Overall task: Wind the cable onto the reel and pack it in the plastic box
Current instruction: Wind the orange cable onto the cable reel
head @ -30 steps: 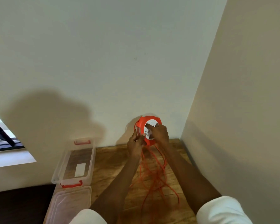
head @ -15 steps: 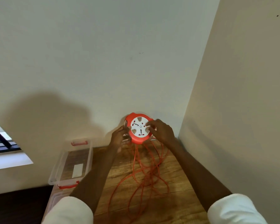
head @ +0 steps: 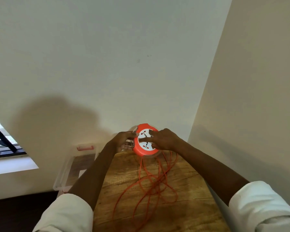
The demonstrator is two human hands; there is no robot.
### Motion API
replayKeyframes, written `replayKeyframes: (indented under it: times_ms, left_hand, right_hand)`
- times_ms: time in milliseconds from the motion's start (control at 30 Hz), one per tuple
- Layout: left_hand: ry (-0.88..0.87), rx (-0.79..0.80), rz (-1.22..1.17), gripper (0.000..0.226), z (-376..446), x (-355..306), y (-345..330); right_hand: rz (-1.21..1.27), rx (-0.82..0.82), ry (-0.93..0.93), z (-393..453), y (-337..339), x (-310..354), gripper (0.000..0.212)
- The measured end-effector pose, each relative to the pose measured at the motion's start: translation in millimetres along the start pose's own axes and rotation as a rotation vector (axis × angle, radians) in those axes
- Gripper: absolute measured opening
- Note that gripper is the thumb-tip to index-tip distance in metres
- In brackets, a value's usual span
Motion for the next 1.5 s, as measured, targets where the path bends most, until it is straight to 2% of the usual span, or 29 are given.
replayKeyframes:
  times_ms: [133,267,333,433,500,567,633,667,767,800,867,933,1067,1100,1133,1200,1367,1433,1500]
  left_hand:
    - [-0.018,-0.044,-0.064,0.049,-1,1,-10]
    - [-0.047,-0.122,-0.221,0.048,-4,13,-22]
    - [-0.076,-0.195,-0.37,0.042,-7,22,-37]
    - [-0.156,-0.299,-0.535,0.029,-20,33,-61]
    - [-0.172,-0.336,-0.47,0.02,-28,37,-66]
    - [-0.185,-0.344,-0.426,0.015,-31,34,-63]
    - [-0.165,-0.352,-0.42,0.015,-30,34,-57]
    - [-0.145,-0.349,-0.431,0.02,-29,37,-54]
    - [-0.08,-0.286,-0.507,0.039,-23,43,-48]
    - [-0.062,-0.267,-0.521,0.042,-21,44,-43]
    - [-0.029,-0.232,-0.49,0.043,-17,42,-31]
    - [-0.005,-0.183,-0.403,0.043,-17,36,-18]
    - [0.006,-0.054,-0.166,0.044,-14,20,-6]
    - [0.009,-0.039,-0.125,0.044,-13,17,-5]
    - [0.015,-0.028,-0.09,0.043,-13,15,-4]
    - [0.026,-0.01,-0.044,0.042,-12,12,-2]
    - [0.036,0.023,0.033,0.044,-11,10,-4]
    - [0.03,0.013,0.019,0.043,-11,11,-5]
    - [0.017,0.0,-0.018,0.041,-11,13,-6]
  right_hand:
    - [-0.09,-0.004,-0.027,9,-6,-3,0.064]
    - [0.077,-0.04,-0.28,12,-8,-25,0.064]
    - [0.271,-0.09,-0.516,8,-8,-39,0.066]
    - [0.799,-0.128,-0.914,-4,-29,-51,0.073]
    - [1.119,-0.109,-1.037,-7,-47,-46,0.076]
    - [1.272,-0.121,-1.055,-8,-57,-41,0.073]
    - [1.269,-0.141,-1.027,-11,-57,-40,0.066]
    - [1.189,-0.137,-1.0,-11,-53,-41,0.06]
    - [0.756,-0.152,-0.907,-16,-25,-55,0.04]
    - [0.651,-0.165,-0.822,-15,-15,-57,0.034]
    - [0.484,-0.156,-0.515,-8,-2,-49,0.028]
    - [0.338,-0.091,-0.213,-5,3,-33,0.033]
    - [0.099,0.066,0.049,3,2,-8,0.041]
    - [-0.03,0.078,0.15,4,1,0,0.044]
    - [-0.052,0.083,0.201,5,0,6,0.046]
    - [-0.029,0.104,0.217,4,-5,10,0.052]
    - [-0.321,0.072,0.3,0,-12,23,0.074]
    - [-0.416,0.039,0.292,0,-14,26,0.076]
    - [-0.39,0.008,0.219,2,-14,22,0.07]
Point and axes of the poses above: each hand's wrist, its own z-axis towards the middle knuckle, its own y-axis out of the back of the hand, x = y × z, the point moved 9 cm from there along z, towards the middle knuckle, and after that the axes turned 1 degree about x, right-handed, at the moved point
